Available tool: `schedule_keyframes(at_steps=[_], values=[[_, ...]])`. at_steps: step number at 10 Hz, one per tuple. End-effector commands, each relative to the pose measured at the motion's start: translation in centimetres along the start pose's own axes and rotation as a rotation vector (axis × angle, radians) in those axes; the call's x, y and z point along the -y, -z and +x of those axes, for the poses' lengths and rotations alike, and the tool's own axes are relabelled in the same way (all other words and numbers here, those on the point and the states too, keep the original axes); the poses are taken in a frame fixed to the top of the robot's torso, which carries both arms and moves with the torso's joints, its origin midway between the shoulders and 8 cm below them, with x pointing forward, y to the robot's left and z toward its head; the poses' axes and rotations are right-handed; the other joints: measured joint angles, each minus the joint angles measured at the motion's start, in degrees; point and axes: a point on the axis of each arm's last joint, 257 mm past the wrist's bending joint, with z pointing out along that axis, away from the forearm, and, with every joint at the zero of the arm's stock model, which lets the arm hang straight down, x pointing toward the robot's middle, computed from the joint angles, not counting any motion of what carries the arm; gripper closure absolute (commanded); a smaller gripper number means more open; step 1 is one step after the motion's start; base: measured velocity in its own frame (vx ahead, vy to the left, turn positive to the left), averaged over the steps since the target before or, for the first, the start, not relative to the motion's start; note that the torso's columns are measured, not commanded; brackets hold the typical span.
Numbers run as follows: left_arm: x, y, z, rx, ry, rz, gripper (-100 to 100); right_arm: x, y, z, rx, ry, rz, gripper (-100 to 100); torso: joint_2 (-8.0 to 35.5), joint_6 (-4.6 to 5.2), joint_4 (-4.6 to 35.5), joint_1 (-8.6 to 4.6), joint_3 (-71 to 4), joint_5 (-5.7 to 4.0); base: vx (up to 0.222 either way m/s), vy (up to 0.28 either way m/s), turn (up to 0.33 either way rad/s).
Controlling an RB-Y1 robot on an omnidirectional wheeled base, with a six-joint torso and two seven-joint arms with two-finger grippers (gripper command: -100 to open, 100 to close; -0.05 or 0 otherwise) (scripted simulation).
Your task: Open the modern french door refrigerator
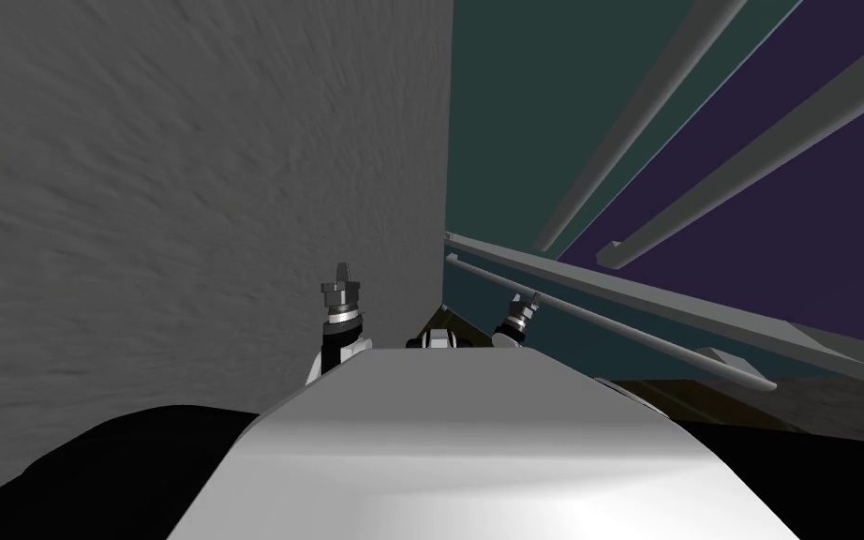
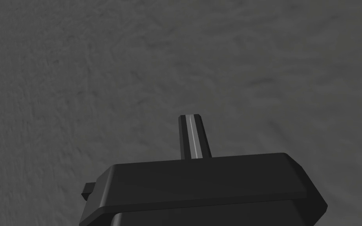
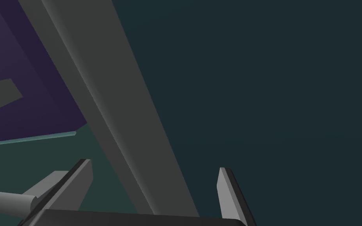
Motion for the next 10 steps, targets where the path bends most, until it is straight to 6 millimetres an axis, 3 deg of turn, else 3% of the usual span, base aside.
schedule_keyframes(at_steps=[1,4,5,6,7,10], values=[[0.0,0.1,-0.1,0.001,-0.002,-0.001,0,0.4,0.1,0.3,0.006,0.017,0.016,-100,0.0,0.02,0.0,0.02,0.0,0.01,-0.010,-0.008,0.031],[0.3,0.1,-0.2,0.002,-0.005,0.006,0,0.6,-3.0,-0.3,0.006,0.017,0.018,-100,0.6,-0.24,0.1,0.04,0.4,0.09,-0.018,-0.014,0.022],[0.3,0.1,-0.2,0.002,-0.006,0.007,0,0.7,-2.6,-0.2,0.006,0.018,0.021,-100,0.7,-0.29,0.1,0.02,0.5,0.07,-0.006,-0.008,0.016],[0.4,0.1,-0.2,0.002,-0.006,0.009,0,0.5,-1.1,0.1,0.006,0.018,0.019,100,0.8,-0.29,0.2,0.03,0.5,0.07,0.008,0.003,-0.035],[0.4,0.1,-0.2,0.002,-0.006,0.009,0,0.5,-0.5,0.3,0.006,0.019,0.020,100,0.7,-0.30,0.0,0.00,0.5,-0.14,0.021,0.003,-0.040],[0.6,0.1,0.1,-0.001,0.002,0.014,0,0.8,-1.9,-0.5,0.017,0.015,0.026,100,0.8,-0.43,0.0,-0.17,0.7,-0.30,-0.066,0.038,-0.015]])
